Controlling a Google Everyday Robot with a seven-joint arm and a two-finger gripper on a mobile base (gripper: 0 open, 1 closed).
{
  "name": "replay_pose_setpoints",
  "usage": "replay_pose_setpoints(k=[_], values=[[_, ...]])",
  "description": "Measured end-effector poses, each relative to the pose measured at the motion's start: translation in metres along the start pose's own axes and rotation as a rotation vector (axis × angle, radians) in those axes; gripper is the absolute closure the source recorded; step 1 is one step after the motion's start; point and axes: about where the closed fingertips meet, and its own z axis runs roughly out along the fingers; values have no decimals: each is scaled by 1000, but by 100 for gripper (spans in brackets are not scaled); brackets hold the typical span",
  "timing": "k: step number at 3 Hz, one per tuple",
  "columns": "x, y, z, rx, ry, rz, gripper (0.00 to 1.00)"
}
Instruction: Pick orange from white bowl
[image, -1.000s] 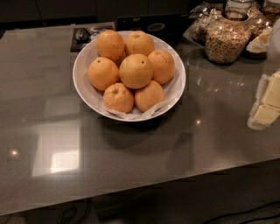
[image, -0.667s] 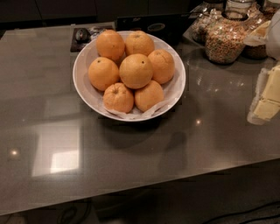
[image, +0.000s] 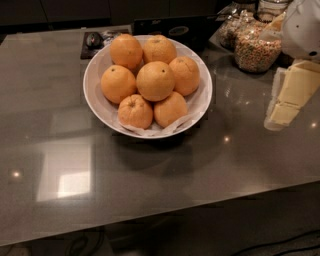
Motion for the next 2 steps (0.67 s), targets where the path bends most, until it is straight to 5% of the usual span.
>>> replay_pose_setpoints(k=[2], values=[[-70, -39, 4, 39, 28, -163, 0]])
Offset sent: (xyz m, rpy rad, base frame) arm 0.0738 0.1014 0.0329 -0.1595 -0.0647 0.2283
